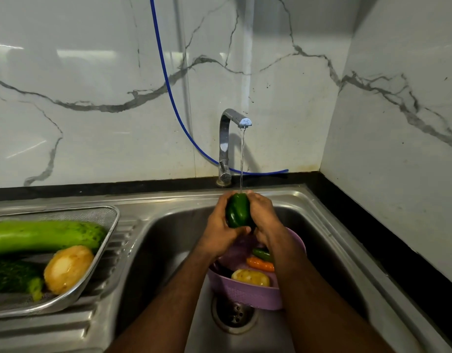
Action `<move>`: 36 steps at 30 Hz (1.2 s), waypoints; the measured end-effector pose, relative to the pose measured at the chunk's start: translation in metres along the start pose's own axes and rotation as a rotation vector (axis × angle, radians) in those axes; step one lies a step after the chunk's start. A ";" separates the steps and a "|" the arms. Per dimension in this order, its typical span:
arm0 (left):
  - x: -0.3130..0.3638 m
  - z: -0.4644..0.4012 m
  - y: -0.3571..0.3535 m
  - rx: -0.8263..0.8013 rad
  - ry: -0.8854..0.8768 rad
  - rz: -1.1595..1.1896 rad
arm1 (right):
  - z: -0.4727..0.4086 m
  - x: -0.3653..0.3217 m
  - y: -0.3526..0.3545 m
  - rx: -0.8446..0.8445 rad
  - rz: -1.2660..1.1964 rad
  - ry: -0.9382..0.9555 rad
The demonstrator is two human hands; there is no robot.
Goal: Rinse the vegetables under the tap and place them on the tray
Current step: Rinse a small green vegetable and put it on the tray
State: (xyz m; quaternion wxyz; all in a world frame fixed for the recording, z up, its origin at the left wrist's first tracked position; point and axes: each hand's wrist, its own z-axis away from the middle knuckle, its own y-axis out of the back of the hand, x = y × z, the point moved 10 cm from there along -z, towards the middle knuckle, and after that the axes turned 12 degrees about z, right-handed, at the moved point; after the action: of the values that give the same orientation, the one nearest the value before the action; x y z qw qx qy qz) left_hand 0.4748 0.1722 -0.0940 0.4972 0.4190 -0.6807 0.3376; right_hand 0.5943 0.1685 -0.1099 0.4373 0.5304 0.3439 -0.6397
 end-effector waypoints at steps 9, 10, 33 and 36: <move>-0.008 0.000 0.014 0.100 0.093 -0.025 | 0.013 0.010 -0.024 -0.311 -0.107 -0.067; -0.006 0.000 0.015 0.110 0.098 -0.020 | 0.011 0.011 -0.026 -0.315 -0.086 -0.052; -0.014 -0.001 0.014 0.140 0.116 0.186 | 0.003 -0.011 -0.012 -0.033 0.015 0.139; -0.021 0.002 0.014 0.180 0.219 0.391 | 0.009 0.003 -0.022 -0.234 -0.096 -0.021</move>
State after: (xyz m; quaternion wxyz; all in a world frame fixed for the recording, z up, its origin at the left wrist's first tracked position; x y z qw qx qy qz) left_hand 0.4644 0.1817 -0.1151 0.4539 0.2825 -0.6581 0.5301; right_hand 0.5707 0.1677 -0.1117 0.4686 0.4520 0.4368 -0.6208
